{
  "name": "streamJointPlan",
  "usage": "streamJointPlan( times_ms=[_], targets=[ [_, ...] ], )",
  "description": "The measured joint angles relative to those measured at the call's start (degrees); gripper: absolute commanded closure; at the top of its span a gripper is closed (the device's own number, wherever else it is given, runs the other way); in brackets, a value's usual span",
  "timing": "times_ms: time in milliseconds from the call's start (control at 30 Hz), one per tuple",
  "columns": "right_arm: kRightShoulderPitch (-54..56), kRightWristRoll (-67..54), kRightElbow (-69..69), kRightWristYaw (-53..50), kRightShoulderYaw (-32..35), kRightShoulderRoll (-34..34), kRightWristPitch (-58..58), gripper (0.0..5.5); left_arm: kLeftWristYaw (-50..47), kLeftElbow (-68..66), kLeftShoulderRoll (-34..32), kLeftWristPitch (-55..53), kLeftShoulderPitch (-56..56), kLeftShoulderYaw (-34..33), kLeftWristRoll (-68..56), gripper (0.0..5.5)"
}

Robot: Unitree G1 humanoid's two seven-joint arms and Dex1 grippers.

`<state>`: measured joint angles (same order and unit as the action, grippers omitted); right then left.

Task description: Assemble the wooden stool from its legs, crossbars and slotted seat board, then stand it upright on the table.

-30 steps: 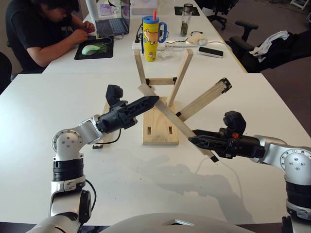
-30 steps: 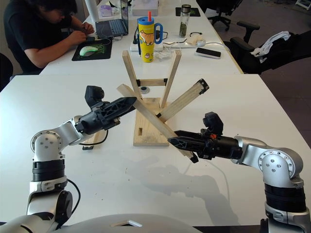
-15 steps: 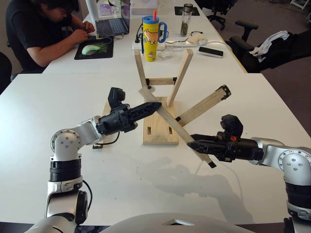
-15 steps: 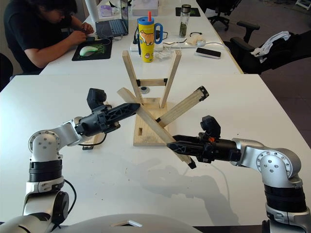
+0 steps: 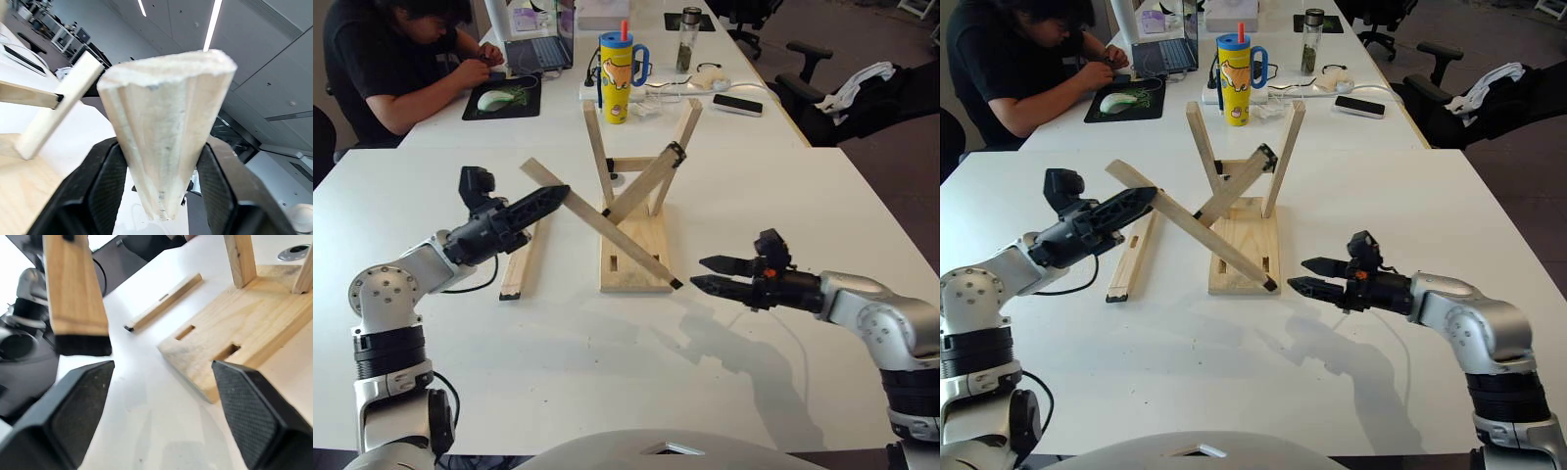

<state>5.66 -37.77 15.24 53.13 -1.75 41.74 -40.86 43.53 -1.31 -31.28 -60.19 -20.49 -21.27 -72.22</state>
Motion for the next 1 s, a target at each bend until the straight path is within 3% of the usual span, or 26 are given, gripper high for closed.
streamJointPlan(
  times_ms=[233, 367, 567, 833, 1000],
  targets=[
    [3.42, 30.47, -3.45, -5.16, -17.87, -2.79, 25.32, 1.81, 4.91, -7.48, -4.13, 6.67, -6.26, -0.50, 7.97, 3.44],
    [8.32, 39.35, -11.85, -6.28, -21.75, -4.90, 32.13, 1.81, 5.17, -8.29, -3.45, 10.17, -6.96, -0.20, 11.18, 3.44],
    [11.48, 43.63, -18.47, -6.30, -22.06, -5.78, 35.99, 1.81, 4.67, -5.86, -1.25, 12.74, -6.67, 1.52, 14.49, 3.44],
    [12.12, 44.19, -24.56, -5.39, -16.60, -0.94, 38.68, 1.81, 2.55, -0.64, 2.91, 16.14, -2.54, 3.47, 18.94, 3.44],
    [11.10, 37.10, -21.49, -1.10, -12.89, -1.24, 32.88, 2.00, 1.32, 3.17, 4.42, 18.76, -1.52, 5.28, 21.34, 3.44]
  ],
)
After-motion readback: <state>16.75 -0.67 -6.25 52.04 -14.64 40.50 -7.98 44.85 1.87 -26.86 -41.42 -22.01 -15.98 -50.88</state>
